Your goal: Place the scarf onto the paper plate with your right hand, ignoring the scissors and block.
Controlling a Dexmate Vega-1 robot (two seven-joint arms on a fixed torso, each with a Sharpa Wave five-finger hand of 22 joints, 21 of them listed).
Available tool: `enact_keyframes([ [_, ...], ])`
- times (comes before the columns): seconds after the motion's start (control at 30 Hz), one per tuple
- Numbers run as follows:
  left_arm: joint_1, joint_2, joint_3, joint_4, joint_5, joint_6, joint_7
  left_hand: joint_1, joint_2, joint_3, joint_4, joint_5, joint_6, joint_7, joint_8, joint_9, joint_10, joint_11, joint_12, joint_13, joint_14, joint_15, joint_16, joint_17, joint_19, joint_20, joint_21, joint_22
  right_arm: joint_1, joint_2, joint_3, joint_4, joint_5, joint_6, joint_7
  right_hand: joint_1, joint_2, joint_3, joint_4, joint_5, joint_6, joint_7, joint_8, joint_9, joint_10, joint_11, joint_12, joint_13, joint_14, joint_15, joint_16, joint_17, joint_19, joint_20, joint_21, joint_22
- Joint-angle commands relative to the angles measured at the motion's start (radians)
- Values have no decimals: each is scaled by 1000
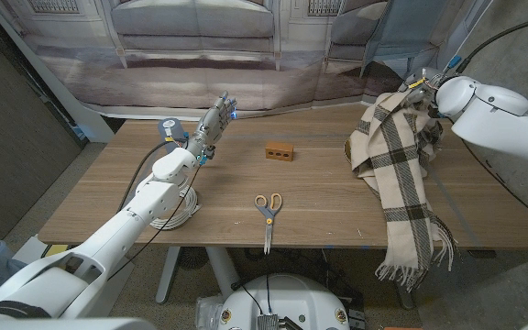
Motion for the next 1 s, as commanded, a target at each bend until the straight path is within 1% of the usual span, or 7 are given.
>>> enact_keyframes([
  [0.03,7,1,-3,-4,-3,-4,2,9,0,-4,1,1,-3,5,1,2,-4,-2,0,5,-2,-6,2,3,5,-52,5,2,20,28,-26,46,-15,12,16,32,44,44,35,6,6,-8,-3,2,15,1,2,2,133,-225,6,3,-1,-147,11,1],
  [0.23,17,7,-4,-19,2,-4,12,11,0,-5,0,1,-2,5,1,2,-3,-2,1,5,-2,-6,2,3,5,-48,4,2,19,39,-40,61,-36,23,3,32,43,44,34,6,7,-6,-3,2,17,2,0,3,133,-226,4,3,-2,-147,11,-1],
  [0.4,0,-11,-4,29,-16,-22,-22,11,0,-6,0,1,-1,5,2,2,-3,0,0,5,-2,-7,2,3,4,-47,3,2,19,63,-70,82,-74,19,-17,30,44,44,35,6,7,-9,-4,2,15,0,-3,6,135,-226,3,2,-1,-147,13,-2],
  [0.57,-4,-4,2,24,-8,6,-10,12,1,-7,0,1,0,4,2,2,-4,-1,0,5,-2,-6,2,3,3,-45,2,2,2,93,-77,119,-83,41,-42,31,43,43,34,6,7,-6,-5,2,19,5,-3,7,136,-226,2,3,0,-147,14,-4],
  [0.67,-9,-10,1,33,-24,7,-30,13,1,-8,0,1,0,5,2,2,-3,0,1,4,-1,-6,2,3,3,-45,1,2,-15,110,-69,146,-79,71,-65,31,42,43,34,5,7,-5,-5,2,18,4,-4,9,136,-227,2,3,1,-147,15,-5],
  [0.83,-9,3,7,-4,2,21,-2,14,1,-9,-1,1,2,5,3,2,-2,-2,1,4,-1,-6,2,3,3,-43,0,2,-29,134,-68,187,-79,108,-84,30,42,41,34,4,8,-4,-5,2,18,6,-6,12,139,-228,2,2,1,-147,16,-6],
  [1.0,-8,7,7,-15,4,28,1,15,2,-10,-1,1,2,4,3,2,-1,-2,1,4,-1,-5,2,3,4,-42,0,2,-30,151,-73,218,-83,131,-86,30,43,41,34,4,6,-4,-5,3,17,4,-9,13,140,-227,1,1,1,-147,17,-8],
])
